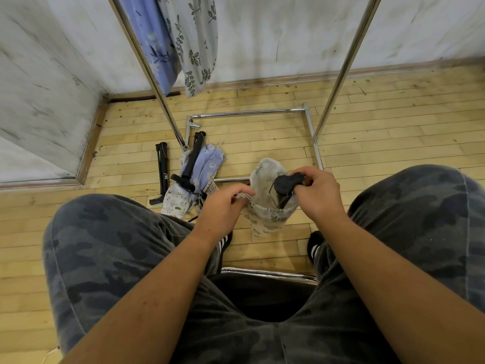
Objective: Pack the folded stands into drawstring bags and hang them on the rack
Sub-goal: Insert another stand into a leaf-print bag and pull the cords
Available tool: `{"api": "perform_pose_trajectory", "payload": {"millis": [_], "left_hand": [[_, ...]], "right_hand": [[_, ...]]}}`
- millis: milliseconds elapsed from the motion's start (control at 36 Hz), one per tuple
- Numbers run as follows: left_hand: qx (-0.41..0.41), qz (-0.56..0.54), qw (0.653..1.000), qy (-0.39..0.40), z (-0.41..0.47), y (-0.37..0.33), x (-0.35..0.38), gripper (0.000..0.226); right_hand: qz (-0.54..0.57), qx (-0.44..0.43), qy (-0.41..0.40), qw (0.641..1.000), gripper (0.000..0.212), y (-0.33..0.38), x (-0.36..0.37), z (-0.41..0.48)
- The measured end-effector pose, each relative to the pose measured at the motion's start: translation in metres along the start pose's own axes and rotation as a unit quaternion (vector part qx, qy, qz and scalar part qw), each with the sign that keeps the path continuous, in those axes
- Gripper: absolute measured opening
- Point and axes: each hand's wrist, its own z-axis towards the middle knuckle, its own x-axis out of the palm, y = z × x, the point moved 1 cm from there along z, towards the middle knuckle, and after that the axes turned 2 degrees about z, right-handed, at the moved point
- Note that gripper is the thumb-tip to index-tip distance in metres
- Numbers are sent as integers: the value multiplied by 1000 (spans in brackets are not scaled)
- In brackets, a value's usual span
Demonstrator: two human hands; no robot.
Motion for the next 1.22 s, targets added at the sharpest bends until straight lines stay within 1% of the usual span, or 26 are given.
{"api": "perform_pose_trajectory", "payload": {"millis": [111,222,306,472,583,639,750,833,917,1000,1083,1222], "left_hand": [[-12,-43,999,-18,0,-6,-1,17],[-8,-53,999,-10,-2,-12,0,26],[-7,-65,998,-12,-4,-17,-1,31],[-24,-99,995,-18,-6,-24,-4,33],[-72,-140,987,30,-5,-18,-2,38],[-105,-145,982,54,-4,-13,1,45],[-162,-152,970,97,-3,-12,4,50],[-171,-152,965,128,-3,-14,5,57],[-171,-153,963,138,-3,-16,4,64],[-169,-170,962,128,-3,-15,3,60],[-158,-203,961,107,-2,-16,2,49],[-144,-201,965,84,-1,-14,1,26]], "right_hand": [[-27,-22,28,999,37,-1,5,-3],[-89,-76,79,990,32,-3,11,-9],[-140,-109,99,979,31,-4,15,-12],[-194,-123,126,965,36,-1,19,-18],[-204,-129,131,961,38,-3,21,-17],[-201,-131,138,961,38,-4,21,-16],[-189,-141,147,961,36,-3,20,-18],[-183,-162,155,957,37,-2,20,-20],[-168,-175,153,958,40,0,20,-20],[-169,-177,150,958,41,0,21,-20],[-170,-184,157,955,40,-1,22,-20],[-172,-178,172,954,35,0,23,-22]]}}
